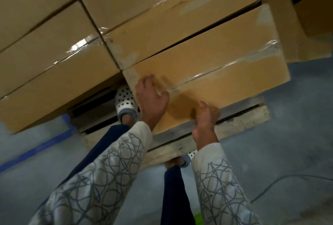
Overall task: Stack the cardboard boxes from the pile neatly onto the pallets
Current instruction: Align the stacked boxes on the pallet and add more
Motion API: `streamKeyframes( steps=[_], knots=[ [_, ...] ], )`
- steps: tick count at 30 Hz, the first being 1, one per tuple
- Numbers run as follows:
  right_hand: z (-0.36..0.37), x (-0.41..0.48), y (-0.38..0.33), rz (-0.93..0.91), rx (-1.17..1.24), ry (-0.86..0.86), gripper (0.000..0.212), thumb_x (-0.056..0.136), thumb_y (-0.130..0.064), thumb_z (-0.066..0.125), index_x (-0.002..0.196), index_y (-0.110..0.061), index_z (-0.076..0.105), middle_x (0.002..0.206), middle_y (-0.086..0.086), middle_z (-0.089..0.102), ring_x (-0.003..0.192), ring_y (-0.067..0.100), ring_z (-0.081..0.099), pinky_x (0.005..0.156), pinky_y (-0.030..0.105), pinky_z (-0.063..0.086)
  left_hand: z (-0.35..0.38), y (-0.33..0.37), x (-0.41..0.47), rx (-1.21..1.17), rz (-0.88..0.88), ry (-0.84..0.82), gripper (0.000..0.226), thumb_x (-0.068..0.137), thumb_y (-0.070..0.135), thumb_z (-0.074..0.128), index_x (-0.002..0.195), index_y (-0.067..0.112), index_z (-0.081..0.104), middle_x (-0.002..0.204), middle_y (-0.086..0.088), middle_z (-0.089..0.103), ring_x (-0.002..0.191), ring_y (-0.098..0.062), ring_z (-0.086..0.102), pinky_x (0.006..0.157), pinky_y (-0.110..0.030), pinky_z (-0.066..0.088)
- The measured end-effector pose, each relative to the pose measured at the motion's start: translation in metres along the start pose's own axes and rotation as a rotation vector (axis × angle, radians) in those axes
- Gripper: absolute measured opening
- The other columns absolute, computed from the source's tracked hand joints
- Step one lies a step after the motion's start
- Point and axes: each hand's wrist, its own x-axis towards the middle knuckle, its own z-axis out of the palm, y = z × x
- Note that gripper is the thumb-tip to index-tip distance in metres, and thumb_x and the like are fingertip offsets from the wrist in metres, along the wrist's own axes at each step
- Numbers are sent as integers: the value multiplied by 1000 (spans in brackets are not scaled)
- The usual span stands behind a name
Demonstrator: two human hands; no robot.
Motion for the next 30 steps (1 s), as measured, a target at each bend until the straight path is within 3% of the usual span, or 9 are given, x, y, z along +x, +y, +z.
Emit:
streamKeyframes(
  steps=[4,7,9,12,14,18,22,26,30],
  knots=[
    [-1,-3,19,-91,-107,7,88,86,-13,82,157,-20,30,156,6,42,134,28,51,109,38,45,-14,-38,0,-149,-362,50,92,72,42,71,154,23,36,154,-7,38,138,-32,40,113,-52,39],
    [0,-3,23,-139,-233,32,99,84,-22,85,160,-21,23,161,5,35,141,28,45,114,43,41,-5,-83,19,-391,-431,-58,99,56,53,68,148,46,34,147,7,49,129,-27,54,102,-56,52],
    [-2,-4,21,-190,-400,64,103,85,-29,83,163,-22,17,166,4,24,147,31,35,117,46,38,-8,-76,18,-347,-424,-87,101,54,55,68,148,46,31,151,4,45,133,-30,49,105,-58,49],
    [-4,-12,9,-284,-601,85,99,88,-32,77,164,-25,15,169,-2,10,153,30,20,118,51,34,-19,-34,3,-84,-324,-99,105,74,50,74,161,30,19,169,-4,17,153,-35,17,122,-60,24],
    [-3,-19,0,-320,-706,83,96,90,-35,76,164,-25,15,170,-6,6,154,31,13,118,57,32,-17,-20,-2,7,-223,-131,100,85,40,75,163,23,15,171,-7,10,157,-31,7,125,-55,13],
    [-3,-38,-30,-383,-791,66,87,93,-36,73,163,-24,22,171,-4,6,156,29,9,121,51,23,-9,6,-13,-6,-99,-225,95,86,36,77,162,19,23,165,-10,28,151,-33,20,121,-52,23],
    [-12,-45,-71,-369,-784,103,77,94,-35,71,160,-27,31,171,-3,11,156,29,12,121,50,21,-8,39,-20,11,-60,-346,94,85,33,78,162,18,25,163,-13,32,150,-36,21,119,-54,24],
    [-25,-23,-128,-326,-642,125,73,94,-33,68,158,-27,35,169,-3,20,153,29,20,120,49,25,4,85,-37,6,46,-451,101,71,54,62,160,18,31,161,-11,37,147,-32,26,115,-50,28],
    [-45,23,-180,-484,-572,160,62,92,-33,68,151,-25,48,160,0,37,147,29,35,117,49,36,56,129,-45,84,284,-477,106,62,66,45,157,18,38,157,-9,44,143,-32,33,115,-47,30]
  ],
)
